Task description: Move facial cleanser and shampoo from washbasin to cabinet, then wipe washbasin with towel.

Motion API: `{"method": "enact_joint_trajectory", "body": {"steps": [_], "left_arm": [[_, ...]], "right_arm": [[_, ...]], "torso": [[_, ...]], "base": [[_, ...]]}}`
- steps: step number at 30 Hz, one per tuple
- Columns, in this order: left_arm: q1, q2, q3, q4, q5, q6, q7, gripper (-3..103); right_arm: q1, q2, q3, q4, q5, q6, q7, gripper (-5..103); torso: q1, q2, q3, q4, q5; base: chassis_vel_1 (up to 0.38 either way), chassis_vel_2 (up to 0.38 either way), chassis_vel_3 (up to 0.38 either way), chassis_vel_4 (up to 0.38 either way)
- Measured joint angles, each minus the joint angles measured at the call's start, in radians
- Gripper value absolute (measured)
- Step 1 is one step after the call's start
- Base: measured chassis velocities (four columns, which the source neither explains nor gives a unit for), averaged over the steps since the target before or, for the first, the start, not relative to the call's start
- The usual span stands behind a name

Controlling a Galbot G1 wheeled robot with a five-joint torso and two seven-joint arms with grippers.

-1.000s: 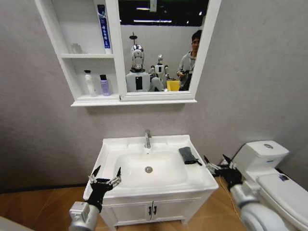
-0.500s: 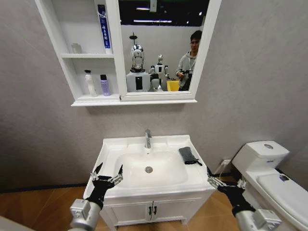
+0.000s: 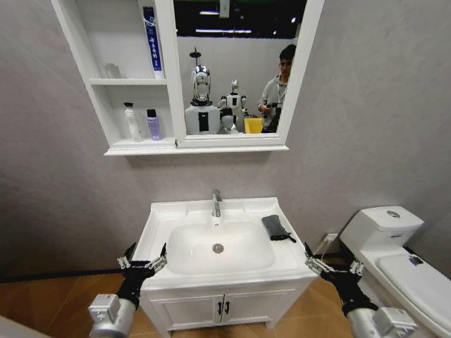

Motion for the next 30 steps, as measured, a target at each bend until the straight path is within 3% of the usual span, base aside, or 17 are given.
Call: {"method": "enact_joint_trajectory", "body": {"steps": [6,10,15,30], "left_arm": [[0.025,-0.016,-0.01,0.0,0.017,-0.004,-0.004,100],[0.033,-0.055,0.035,0.0,0.074,-0.015,0.027,100],[0.039,-0.064,0.048,0.0,0.082,-0.023,0.035,100],[0.026,-0.036,-0.074,0.0,-0.02,-0.02,0.032,100]], "right_arm": [[0.001,-0.001,-0.001,-0.001,0.001,0.0,-0.001,100],[0.002,-0.001,-0.001,-0.002,0.001,0.0,-0.001,100],[0.002,-0.001,-0.002,-0.003,0.001,0.0,-0.001,100],[0.003,-0.001,-0.002,-0.003,0.002,0.0,-0.001,100]], "torso": [[0.0,0.0,0.0,-0.0001,0.0],[0.0,0.0,0.0,0.0,0.0],[0.0,0.0,0.0,0.0001,0.0001],[0.0,0.0,0.0,0.0001,-0.0003]], "base": [[0.0,0.0,0.0,0.0],[0.0,0.0,0.0,0.0],[0.06,-0.055,-0.067,0.063],[0.217,-0.22,-0.22,0.211]]}}
